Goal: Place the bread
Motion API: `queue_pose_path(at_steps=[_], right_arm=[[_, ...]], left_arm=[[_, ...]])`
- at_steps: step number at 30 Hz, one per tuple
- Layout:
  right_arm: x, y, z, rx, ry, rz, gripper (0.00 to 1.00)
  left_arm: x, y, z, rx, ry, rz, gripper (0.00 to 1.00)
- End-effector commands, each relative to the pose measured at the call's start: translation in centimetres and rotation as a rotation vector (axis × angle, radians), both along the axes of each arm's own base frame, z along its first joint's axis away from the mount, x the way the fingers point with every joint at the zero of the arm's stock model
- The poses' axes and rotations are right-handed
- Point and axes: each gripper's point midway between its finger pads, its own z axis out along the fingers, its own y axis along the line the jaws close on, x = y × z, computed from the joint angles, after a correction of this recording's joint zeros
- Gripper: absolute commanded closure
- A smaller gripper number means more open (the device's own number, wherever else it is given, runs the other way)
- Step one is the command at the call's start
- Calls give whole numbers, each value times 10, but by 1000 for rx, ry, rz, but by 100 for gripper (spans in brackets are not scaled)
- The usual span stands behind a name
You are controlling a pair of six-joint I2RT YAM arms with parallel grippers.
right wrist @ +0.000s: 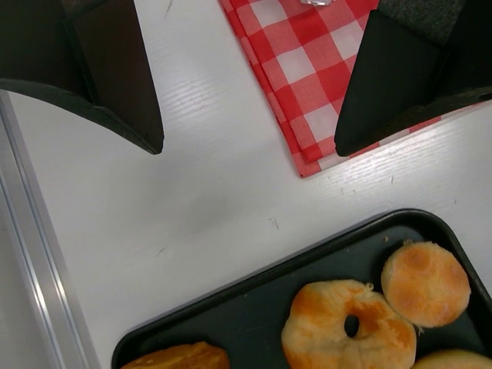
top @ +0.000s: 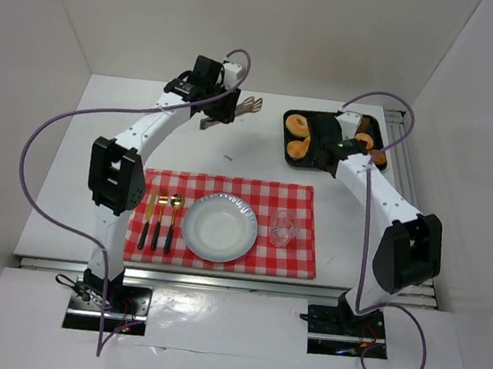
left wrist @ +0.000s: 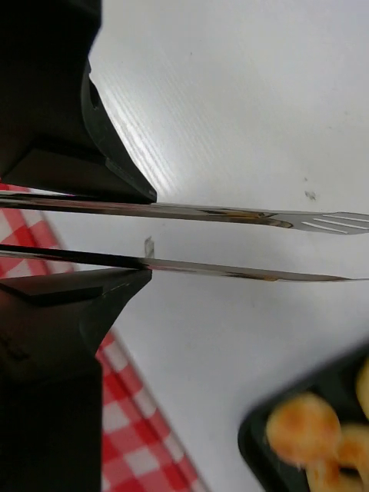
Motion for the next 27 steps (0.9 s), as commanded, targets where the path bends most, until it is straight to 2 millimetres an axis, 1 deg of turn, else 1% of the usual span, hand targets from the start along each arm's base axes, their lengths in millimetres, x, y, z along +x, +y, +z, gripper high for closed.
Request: queue_pose_path(at_steps=[1,2,3,4,5,6,8,9,10,11,13,14,15,16,17,18,19,20,21,22,23,24,25,26,27], right_arm=[[0,-18,53,37,-123,-44,1],[-1,-15,56,59,-128,-29,1],[-3,-20,65,84,-153,-43,1],[-2,-23,69,97,-170,-49,1],[-3,-21,73,115,-183,-49,1],[-6,-27,82,123,-209,-61,1],[-8,-32,91,136,-236,-76,1],[-13,-37,98,140,-251,-86,1],[-15,-38,103,145,-266,-86,1],[-19,-43,112,151,-290,-96,1],[-23,-48,119,156,-313,-106,1],[-23,-51,116,152,-305,-115,1],[-26,-56,121,155,-320,-125,1],[-26,-56,121,155,-320,-125,1],[-27,-60,124,150,-326,-129,1],[-27,-62,123,155,-325,-131,1],[-27,-62,123,155,-325,-131,1],[-27,-62,123,155,-325,-131,1],[-27,-66,123,153,-326,-142,1],[-28,-64,119,157,-315,-136,1],[-29,-65,122,153,-320,-130,1],[-30,-68,122,151,-321,-139,1],[-30,-68,122,151,-321,-139,1],[-30,-67,118,156,-310,-132,1],[-32,-67,122,159,-320,-132,1]], left_arm=[[-41,-41,33,-75,16,-100,50],[-48,-49,31,-71,27,-118,50],[-61,-66,36,-72,26,-156,50],[-65,-73,41,-75,22,-148,50],[-69,-80,40,-69,20,-159,50],[-80,-96,41,-78,29,-181,50],[-86,-110,49,-101,22,-195,50],[-94,-123,42,-99,39,-225,50],[-96,-130,43,-109,42,-229,50],[-99,-143,39,-117,52,-240,50],[-101,-156,39,-136,60,-241,50],[-103,-162,37,-140,73,-241,52],[-100,-169,37,-154,76,-222,52],[-100,-174,37,-159,77,-212,52],[-104,-182,42,-179,87,-207,52],[-102,-183,42,-190,93,-182,52],[-104,-191,35,-193,109,-182,52],[-107,-196,33,-198,125,-179,52],[-102,-194,36,-209,129,-125,52],[-106,-200,31,-212,146,-123,52],[-106,-205,28,-210,144,-104,52],[-106,-209,32,-208,125,-68,52],[-106,-211,26,-191,122,-59,52],[-106,-215,21,-186,121,-43,52],[-102,-216,26,-196,108,-27,52]])
